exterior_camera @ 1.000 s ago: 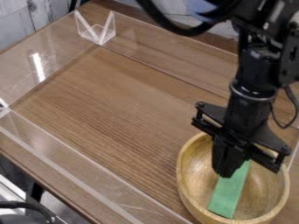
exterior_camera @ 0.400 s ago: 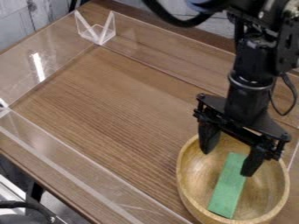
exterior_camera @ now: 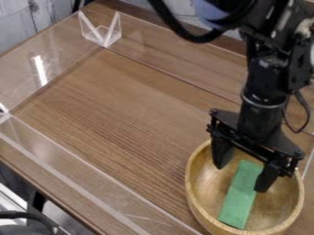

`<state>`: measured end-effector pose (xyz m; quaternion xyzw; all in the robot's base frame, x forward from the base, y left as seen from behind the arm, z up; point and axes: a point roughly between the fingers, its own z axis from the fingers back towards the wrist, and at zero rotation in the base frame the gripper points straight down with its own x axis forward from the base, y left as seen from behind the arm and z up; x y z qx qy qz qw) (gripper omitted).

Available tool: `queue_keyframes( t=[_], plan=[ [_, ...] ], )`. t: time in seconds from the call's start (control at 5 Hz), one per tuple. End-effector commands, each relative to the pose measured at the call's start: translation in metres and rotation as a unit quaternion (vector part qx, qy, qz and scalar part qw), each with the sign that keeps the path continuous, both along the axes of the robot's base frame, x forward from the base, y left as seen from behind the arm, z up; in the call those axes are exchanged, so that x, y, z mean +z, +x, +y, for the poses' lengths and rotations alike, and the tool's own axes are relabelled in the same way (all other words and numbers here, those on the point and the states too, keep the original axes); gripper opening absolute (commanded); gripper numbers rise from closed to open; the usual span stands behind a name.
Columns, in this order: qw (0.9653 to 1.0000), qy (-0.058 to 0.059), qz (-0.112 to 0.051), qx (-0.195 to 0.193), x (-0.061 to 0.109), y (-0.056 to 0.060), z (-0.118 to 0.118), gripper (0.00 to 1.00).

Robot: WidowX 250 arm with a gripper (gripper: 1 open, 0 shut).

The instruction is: Remove the green block from inside the brown bowl and put it on the table

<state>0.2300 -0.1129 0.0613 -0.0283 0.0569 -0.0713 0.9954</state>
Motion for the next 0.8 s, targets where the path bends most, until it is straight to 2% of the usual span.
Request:
queue_keyframes(
  t=[0.0, 0.4, 0.6],
  plan=[
    [0.9997, -0.013, -0.022, -0.008, 0.0, 0.007, -0.003, 1.0],
    [0.9994, -0.017, -0.025, -0.015, -0.017, 0.009, 0.0, 1.0],
    [0.9993, -0.02, -0.027, -0.015, -0.021, 0.01, 0.0, 0.0]
  ],
)
